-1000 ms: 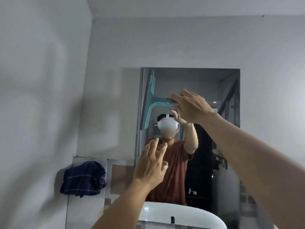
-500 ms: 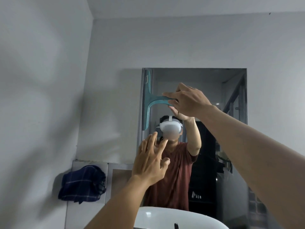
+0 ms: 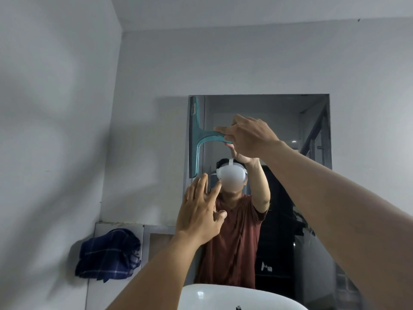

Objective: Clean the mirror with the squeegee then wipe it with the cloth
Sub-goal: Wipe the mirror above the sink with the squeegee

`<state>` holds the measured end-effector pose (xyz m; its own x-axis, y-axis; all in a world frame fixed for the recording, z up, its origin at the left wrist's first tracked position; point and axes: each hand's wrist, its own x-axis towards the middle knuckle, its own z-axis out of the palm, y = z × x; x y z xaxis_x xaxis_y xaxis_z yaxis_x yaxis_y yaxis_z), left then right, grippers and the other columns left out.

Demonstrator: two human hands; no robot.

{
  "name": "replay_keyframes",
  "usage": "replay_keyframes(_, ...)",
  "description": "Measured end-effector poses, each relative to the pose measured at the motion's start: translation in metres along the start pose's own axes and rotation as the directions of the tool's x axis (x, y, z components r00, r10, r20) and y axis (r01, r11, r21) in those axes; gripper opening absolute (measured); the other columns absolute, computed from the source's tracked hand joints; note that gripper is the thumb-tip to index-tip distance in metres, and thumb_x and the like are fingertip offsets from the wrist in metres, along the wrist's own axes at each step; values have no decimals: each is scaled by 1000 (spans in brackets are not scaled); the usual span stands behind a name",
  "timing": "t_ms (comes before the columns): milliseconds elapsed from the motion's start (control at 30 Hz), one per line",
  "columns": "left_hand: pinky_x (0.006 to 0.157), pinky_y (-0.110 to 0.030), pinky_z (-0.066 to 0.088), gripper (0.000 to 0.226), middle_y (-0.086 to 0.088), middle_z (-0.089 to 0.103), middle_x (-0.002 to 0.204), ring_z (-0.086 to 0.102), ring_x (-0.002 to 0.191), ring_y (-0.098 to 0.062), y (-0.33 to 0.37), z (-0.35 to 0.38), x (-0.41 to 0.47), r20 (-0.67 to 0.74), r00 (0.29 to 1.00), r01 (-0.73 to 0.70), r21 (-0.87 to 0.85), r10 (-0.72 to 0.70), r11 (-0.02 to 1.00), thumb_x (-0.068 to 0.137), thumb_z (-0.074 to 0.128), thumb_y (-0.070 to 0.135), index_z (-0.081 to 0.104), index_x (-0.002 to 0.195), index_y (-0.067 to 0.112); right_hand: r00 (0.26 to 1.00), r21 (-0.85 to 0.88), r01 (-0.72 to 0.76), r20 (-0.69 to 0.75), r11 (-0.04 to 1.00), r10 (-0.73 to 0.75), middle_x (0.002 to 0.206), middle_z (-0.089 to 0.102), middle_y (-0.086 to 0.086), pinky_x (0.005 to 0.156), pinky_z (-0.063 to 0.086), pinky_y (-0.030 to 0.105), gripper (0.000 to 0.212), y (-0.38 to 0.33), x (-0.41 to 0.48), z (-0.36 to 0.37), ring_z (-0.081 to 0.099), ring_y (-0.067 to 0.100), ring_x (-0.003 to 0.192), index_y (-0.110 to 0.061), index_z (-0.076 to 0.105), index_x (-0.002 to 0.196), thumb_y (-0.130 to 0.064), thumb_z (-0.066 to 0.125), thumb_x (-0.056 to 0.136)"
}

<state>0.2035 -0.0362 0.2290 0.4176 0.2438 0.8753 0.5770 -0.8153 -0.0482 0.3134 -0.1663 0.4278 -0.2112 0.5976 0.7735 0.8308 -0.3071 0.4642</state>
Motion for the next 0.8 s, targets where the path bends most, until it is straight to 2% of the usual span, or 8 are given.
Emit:
replay_keyframes(100, 126, -44, 12, 84, -7, -4, 168, -3, 154, -27, -2, 1, 0, -3, 1000, -4, -7, 4, 1000, 91, 50, 61, 7, 159, 37, 997, 32, -71, -16, 997, 71, 103, 49, 2, 69, 38, 34, 43, 11, -9, 3, 52, 21, 83, -45, 41, 148, -34, 37, 108)
replay_keyframes(233, 125, -42, 10, 85, -8, -1, 168, 1, 154, -29, -3, 4, 0, -17, 1000, -7, -7, 7, 1000, 91, 50, 62, 6, 159, 39, 990, 43, -140, -19, 989, 141, 112, 54, 5, 73, 46, 38, 43, 33, -25, 1, 60, 28, 94, -47, 41, 148, -36, 42, 106)
replay_keyframes(533, 122, -41, 9, 85, -8, 1, 168, 3, 153, -29, -3, 1, 0, -21, 1000, -1, -22, 1, 1000, 90, 53, 62, 9, 159, 38, 977, -6, -209, -42, 978, 209, 111, 55, 1, 66, 47, 33, 42, 70, -58, -3, 60, 21, 91, -48, 42, 146, -40, 43, 106)
replay_keyframes(633, 122, -42, 13, 86, -8, 3, 168, 5, 153, -30, -2, 2, 1, -24, 1000, 2, -16, -2, 1000, 90, 54, 62, 9, 159, 39, 969, 1, -247, -25, 969, 247, 113, 54, 1, 71, 50, 37, 39, 81, -70, -9, 61, 24, 96, -44, 50, 143, -39, 46, 104)
replay_keyframes(800, 122, -47, 23, 87, -8, 6, 167, 9, 153, -31, -1, 0, 0, -21, 1000, 16, -19, -16, 1000, 88, 57, 62, 13, 159, 38, 944, 47, -329, -19, 943, 330, 110, 53, -1, 75, 53, 37, 43, 87, -88, -10, 62, 23, 90, -44, 46, 146, -36, 46, 103)
